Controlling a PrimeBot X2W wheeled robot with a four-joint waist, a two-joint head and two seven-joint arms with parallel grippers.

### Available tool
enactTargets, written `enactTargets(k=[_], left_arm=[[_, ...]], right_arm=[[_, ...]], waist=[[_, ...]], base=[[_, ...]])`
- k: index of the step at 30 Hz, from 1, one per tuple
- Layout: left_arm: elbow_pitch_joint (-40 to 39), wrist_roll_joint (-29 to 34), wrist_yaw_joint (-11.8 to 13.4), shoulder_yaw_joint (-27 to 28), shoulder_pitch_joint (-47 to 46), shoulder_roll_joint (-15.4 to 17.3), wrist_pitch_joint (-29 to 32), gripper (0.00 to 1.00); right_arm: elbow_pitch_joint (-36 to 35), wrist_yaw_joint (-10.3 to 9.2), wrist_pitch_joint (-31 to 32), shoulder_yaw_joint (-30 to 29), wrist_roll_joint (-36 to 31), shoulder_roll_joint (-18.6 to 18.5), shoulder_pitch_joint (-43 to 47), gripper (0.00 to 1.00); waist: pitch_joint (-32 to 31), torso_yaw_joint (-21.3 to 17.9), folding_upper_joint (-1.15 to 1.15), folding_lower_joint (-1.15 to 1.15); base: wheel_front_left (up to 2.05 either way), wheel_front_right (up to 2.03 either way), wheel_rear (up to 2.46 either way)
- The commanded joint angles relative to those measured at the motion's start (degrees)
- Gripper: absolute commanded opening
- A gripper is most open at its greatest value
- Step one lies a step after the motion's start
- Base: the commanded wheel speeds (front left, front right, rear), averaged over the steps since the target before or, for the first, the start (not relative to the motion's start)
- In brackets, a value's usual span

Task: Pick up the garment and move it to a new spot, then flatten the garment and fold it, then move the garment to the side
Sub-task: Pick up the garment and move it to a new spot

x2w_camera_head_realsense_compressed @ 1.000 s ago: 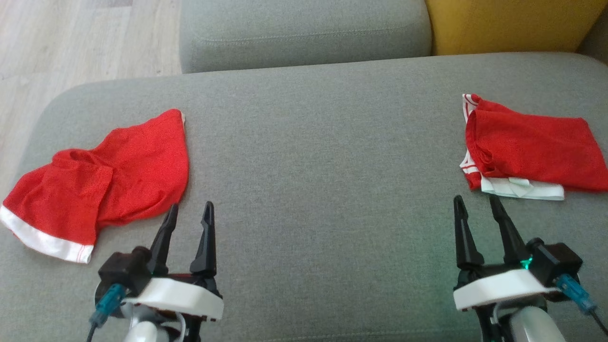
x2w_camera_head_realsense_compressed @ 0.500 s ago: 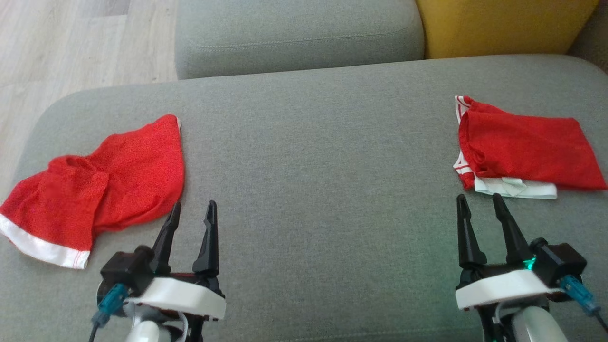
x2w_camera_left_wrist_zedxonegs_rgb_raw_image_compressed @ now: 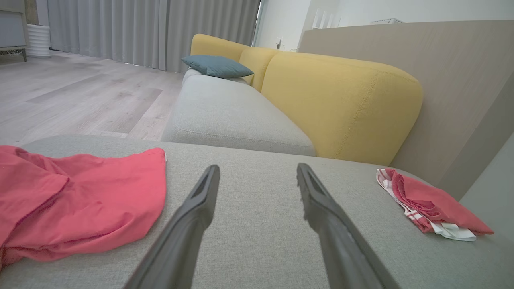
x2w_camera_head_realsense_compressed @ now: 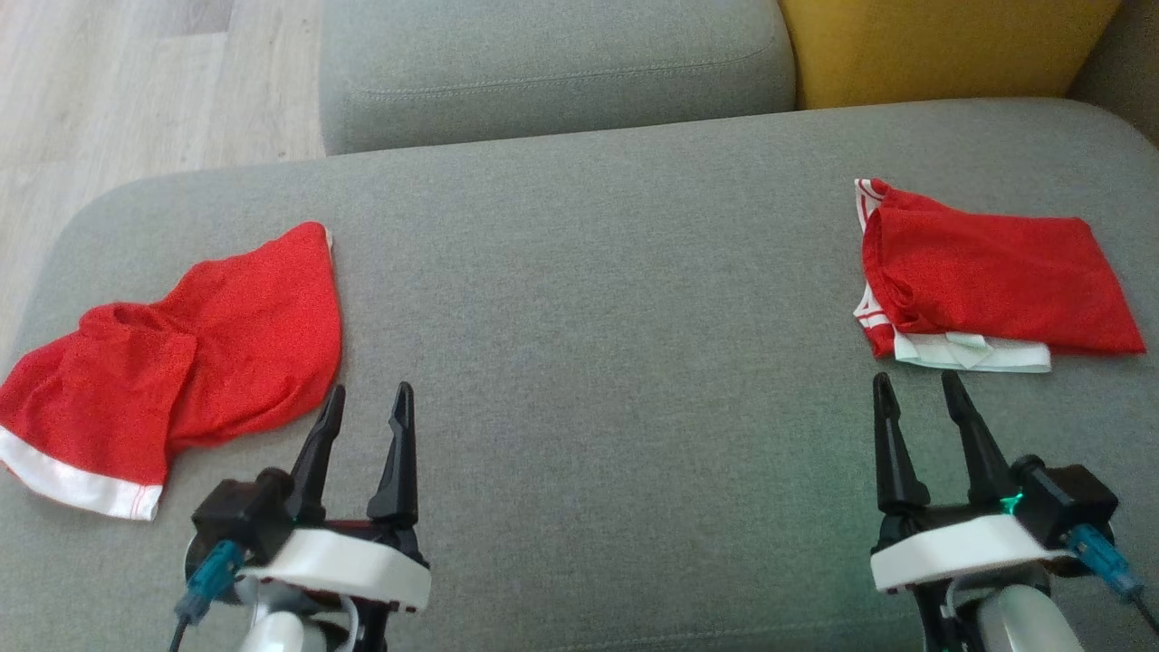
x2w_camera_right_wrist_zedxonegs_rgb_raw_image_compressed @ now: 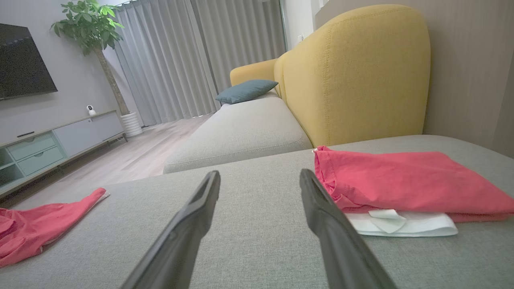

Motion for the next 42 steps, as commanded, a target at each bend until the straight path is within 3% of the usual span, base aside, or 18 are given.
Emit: enactTargets(k=[1, 11, 31, 42], left_arm=[[-1.87, -0.2, 0.19, 2.07, -1.54, 0.4, -0.7, 1.0], [-1.64, -0.3, 0.15, 1.82, -1.94, 0.4, -0.7, 1.0], [-1.32, 1.8, -0.54, 5.86, -1.02, 0.4, -0.7, 1.0], [-1.32, 2.45, -1.09, 8.44, -0.7, 0.4, -0.7, 1.0]], right_arm=[[-1.47, 0.36, -0.61, 1.09, -0.64, -0.13, -1.91, 1.0], [-1.25, 0.36, -0.61, 1.16, -0.51, -0.13, -1.55, 1.0], [-0.16, 0.36, -0.61, 6.43, 2.14, -0.13, -0.87, 1.0], [0.78, 0.36, -0.61, 9.0, 3.25, -0.13, -1.22, 1.0]], waist=[[0.04, 0.04, 0.0, 0.0], [0.04, 2.7, 0.0, 0.0], [-1.2, 21.24, 0.0, 0.0], [-1.33, 26.58, 0.0, 0.0]], base=[[0.0, 0.0, 0.0], [0.0, 0.0, 0.0], [0.0, 0.0, 0.0], [0.0, 0.0, 0.0]])
